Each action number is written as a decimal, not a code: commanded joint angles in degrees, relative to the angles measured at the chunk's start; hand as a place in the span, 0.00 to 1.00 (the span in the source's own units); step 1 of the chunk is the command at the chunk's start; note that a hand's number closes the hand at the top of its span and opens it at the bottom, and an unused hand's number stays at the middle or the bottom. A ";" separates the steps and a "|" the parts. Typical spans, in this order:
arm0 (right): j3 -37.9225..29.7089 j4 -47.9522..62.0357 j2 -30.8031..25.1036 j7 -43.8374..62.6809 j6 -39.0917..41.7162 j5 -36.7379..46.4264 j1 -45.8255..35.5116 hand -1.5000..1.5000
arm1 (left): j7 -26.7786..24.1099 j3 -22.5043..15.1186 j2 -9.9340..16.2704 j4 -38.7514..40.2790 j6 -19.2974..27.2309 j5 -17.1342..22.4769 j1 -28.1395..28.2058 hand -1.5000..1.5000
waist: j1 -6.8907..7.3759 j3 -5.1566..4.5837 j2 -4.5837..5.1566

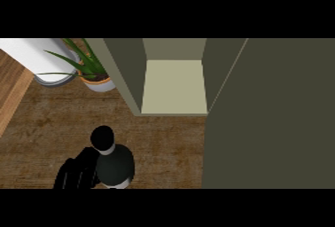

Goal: Pick up the wine, place it into the cabinet and close the cabinet

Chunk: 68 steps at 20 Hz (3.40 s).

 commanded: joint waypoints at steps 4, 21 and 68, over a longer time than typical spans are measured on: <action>-2.77 0.30 -1.44 0.77 0.59 -2.90 -0.75 0.00 | 10.16 -7.10 -0.33 -11.05 15.05 -0.89 -5.90 1.00 | -0.19 0.01 0.03; 0.20 1.66 0.37 -0.05 -0.46 1.44 -1.02 0.00 | 9.05 -10.38 -0.34 8.84 33.29 -3.09 -33.84 1.00 | -0.45 -0.02 0.10; -1.23 2.53 0.49 -6.12 4.54 -1.10 4.92 0.00 | -15.45 -18.13 -0.34 62.91 26.81 30.19 -58.84 1.00 | -1.31 -0.02 0.22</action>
